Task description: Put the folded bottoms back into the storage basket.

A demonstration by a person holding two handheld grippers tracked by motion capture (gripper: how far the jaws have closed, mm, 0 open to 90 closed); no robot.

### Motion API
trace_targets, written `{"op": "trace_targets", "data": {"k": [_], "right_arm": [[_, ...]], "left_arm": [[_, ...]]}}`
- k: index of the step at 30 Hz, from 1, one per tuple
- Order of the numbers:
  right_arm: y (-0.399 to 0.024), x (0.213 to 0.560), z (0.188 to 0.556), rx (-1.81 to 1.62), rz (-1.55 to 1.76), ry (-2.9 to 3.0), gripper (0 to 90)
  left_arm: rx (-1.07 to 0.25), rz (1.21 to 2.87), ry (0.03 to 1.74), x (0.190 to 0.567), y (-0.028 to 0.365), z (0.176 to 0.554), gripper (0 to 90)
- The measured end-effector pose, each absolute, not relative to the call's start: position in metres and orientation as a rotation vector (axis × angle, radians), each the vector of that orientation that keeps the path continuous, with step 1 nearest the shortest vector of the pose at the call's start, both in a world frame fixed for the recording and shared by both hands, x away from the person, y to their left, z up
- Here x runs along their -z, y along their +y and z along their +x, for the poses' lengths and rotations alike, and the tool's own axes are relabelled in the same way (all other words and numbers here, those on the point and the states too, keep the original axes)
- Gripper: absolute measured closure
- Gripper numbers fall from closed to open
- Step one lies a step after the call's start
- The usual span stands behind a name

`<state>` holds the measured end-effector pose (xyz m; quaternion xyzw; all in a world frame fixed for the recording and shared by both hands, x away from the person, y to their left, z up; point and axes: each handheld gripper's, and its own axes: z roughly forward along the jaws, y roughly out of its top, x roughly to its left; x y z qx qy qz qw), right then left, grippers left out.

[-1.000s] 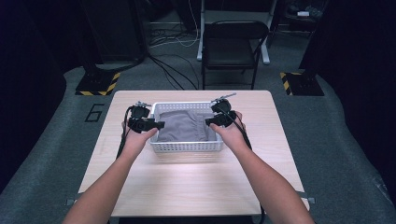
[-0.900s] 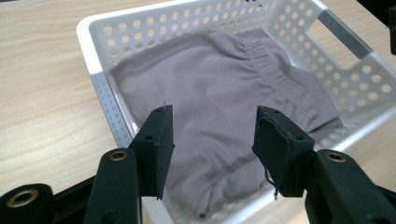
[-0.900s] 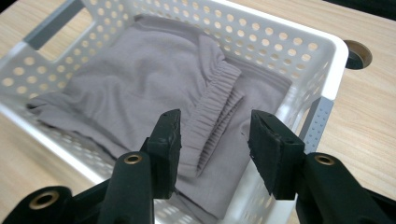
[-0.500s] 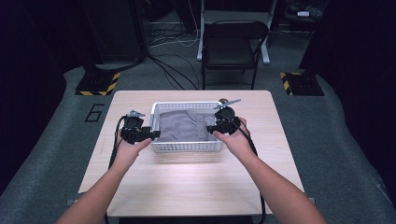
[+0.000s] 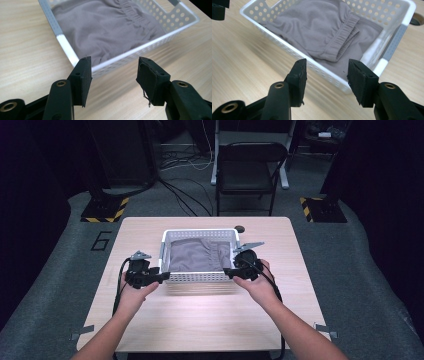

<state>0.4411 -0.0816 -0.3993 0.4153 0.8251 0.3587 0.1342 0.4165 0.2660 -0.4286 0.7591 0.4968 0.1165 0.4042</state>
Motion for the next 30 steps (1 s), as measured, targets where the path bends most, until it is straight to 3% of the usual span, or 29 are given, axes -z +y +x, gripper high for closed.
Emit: {"op": "trace_targets", "data": {"k": [23,30], "right_arm": [[-0.099,0.449,0.394,-1.035,1.154,2.35,47.5],[-0.105,0.467,0.39,-1.012,1.174,2.328,45.0]], "left_arm": [[-0.31,1.892,1.21,0.478,0.28,0.381,36.7],[-0.307,1.975,1.17,0.495,0.274,0.382,30.9]]}}
